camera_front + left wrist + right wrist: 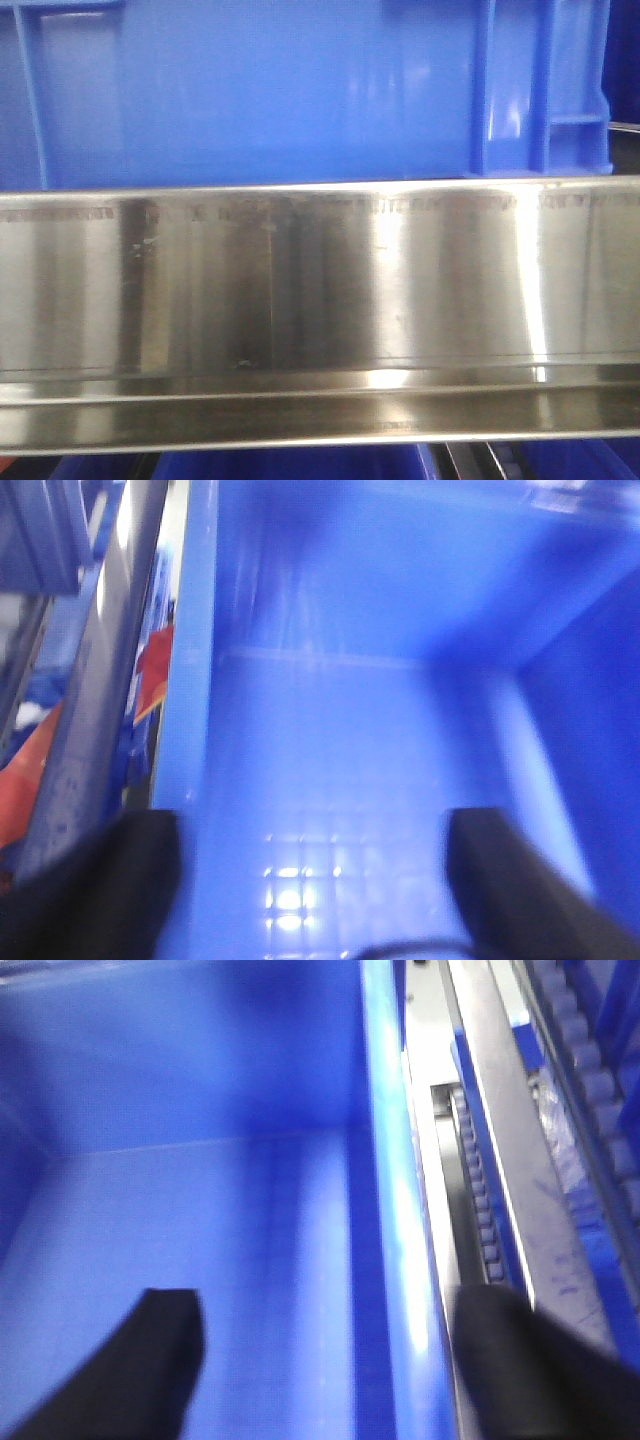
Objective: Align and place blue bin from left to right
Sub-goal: 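Open both grippers and release the blue bin's side walls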
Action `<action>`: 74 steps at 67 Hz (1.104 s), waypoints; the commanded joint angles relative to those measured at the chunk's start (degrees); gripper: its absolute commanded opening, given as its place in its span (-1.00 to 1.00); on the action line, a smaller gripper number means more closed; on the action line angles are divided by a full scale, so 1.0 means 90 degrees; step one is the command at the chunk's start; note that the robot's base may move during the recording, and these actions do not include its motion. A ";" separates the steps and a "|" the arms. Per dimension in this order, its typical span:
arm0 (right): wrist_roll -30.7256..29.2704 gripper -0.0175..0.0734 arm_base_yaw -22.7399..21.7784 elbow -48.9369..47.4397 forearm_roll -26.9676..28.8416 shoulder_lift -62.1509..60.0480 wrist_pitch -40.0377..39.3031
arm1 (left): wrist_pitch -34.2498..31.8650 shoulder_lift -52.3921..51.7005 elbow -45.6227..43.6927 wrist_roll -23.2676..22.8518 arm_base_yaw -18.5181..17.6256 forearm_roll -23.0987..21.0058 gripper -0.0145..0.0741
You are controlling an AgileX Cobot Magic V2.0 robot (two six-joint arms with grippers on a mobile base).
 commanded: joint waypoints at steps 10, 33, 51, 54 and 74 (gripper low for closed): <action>-0.0115 -0.73 0.0034 -0.0489 -0.0089 -0.0094 0.0169 | -0.0095 -0.0088 -0.0378 -0.0017 -0.0037 0.0221 -0.72; -0.0115 -0.79 0.0034 -0.0561 -0.0089 -0.0236 0.0179 | -0.0032 -0.0267 -0.0378 -0.0017 -0.0037 0.0120 -0.92; -0.0475 -0.79 0.0043 -0.0031 -0.0307 -0.0818 -0.0837 | -0.1655 -0.1408 0.1302 -0.0017 -0.0102 0.0301 -0.92; -0.0474 -0.79 0.0043 0.0277 -0.0328 -0.1081 -0.1180 | -0.2089 -0.1652 0.1715 -0.0017 -0.0102 0.0220 -0.92; -0.0585 -0.79 0.0043 0.3019 -0.1182 -0.3028 -0.3847 | -0.4413 -0.3109 0.3651 -0.0017 -0.0112 0.0222 -0.92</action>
